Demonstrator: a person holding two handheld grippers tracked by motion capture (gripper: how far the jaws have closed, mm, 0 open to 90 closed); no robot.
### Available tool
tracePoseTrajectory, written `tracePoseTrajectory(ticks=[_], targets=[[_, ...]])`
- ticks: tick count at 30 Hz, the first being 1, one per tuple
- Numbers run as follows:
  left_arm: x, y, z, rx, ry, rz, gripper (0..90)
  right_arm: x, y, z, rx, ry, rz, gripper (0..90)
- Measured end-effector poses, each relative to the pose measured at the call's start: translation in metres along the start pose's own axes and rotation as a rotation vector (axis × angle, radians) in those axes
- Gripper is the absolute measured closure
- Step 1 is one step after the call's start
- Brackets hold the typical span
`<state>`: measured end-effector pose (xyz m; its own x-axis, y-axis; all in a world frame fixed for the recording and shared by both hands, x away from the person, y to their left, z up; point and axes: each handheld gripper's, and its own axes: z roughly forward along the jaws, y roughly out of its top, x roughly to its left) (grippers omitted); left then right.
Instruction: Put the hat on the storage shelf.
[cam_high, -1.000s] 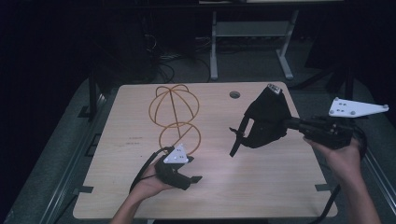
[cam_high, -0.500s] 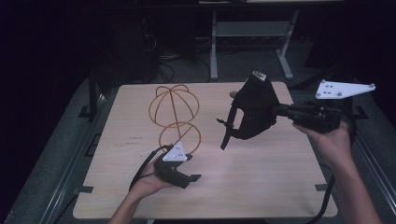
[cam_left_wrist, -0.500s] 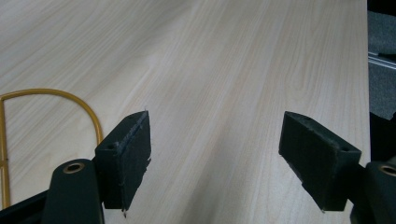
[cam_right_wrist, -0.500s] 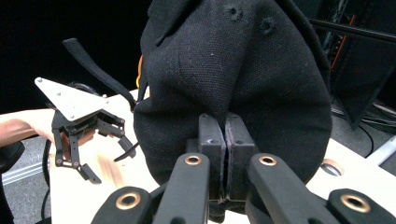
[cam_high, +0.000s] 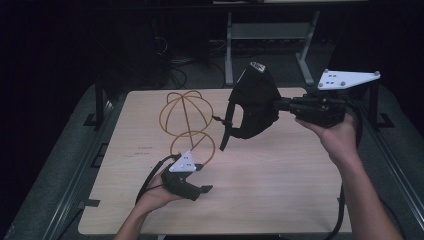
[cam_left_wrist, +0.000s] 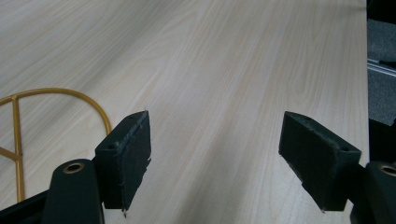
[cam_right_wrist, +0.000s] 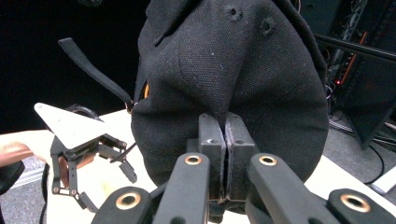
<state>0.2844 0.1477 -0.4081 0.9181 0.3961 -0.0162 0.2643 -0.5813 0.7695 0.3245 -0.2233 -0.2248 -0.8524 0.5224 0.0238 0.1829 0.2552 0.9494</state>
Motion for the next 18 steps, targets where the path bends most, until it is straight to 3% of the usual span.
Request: tracePoseTrajectory(ticks=[18], targets=[[0.003,-0.003,-0.005,-0.010,0.011,-0.011,25.4,0.002,0.033,0.040,0.021,0.048,-0.020,88.1]])
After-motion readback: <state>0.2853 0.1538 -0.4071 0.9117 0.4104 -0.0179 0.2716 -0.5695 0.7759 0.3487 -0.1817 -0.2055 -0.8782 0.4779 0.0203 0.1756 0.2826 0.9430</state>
